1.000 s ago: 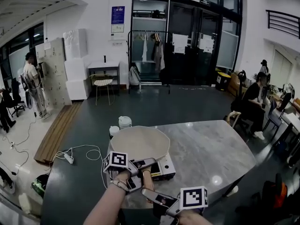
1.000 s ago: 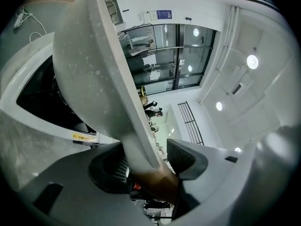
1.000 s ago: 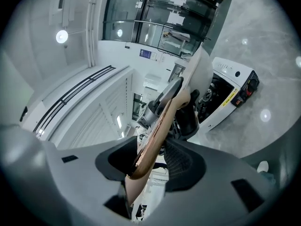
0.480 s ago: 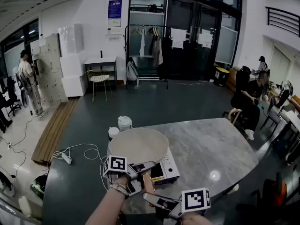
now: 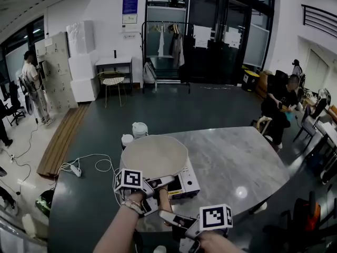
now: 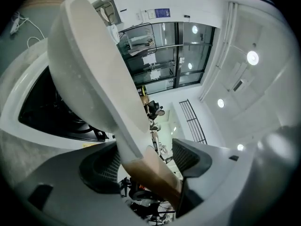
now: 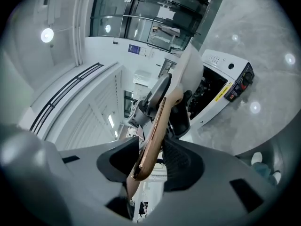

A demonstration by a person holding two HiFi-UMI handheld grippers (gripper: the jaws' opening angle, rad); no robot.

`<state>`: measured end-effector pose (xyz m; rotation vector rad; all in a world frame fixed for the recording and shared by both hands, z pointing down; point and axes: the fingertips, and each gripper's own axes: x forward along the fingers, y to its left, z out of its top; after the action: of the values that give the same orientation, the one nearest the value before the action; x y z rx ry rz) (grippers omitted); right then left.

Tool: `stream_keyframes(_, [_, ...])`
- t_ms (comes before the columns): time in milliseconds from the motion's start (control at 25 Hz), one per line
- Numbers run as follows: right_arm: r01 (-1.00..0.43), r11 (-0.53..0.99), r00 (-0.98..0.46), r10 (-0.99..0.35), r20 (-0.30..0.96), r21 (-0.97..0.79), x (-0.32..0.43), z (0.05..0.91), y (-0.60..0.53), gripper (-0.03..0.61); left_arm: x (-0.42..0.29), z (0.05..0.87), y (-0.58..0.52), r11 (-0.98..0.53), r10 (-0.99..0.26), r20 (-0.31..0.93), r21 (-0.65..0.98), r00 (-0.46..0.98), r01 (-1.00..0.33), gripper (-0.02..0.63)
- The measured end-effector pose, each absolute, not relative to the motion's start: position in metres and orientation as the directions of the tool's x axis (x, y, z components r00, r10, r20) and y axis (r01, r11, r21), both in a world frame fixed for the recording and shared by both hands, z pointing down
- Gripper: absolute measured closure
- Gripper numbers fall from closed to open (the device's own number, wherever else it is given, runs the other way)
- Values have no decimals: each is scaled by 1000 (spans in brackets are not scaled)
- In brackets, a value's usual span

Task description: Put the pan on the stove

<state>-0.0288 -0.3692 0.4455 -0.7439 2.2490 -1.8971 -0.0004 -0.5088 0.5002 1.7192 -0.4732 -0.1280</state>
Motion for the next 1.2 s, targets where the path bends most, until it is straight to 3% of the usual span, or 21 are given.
stream_keyframes(560, [-348, 50, -851, -435, 293, -936, -26, 483, -355, 431, -43, 518, -481, -87, -474, 266, 935, 839, -345, 280])
stream_keyframes(800, [-354, 18, -834, -459, 306, -935, -22, 499, -351, 437, -50, 521, -472, -90, -508, 313, 907, 802, -411, 446])
stream_keyframes(1200, [-351, -55, -815, -474, 334, -935, -18, 523, -348, 457, -51, 529, -460, -52, -507, 347, 901, 789, -430, 500])
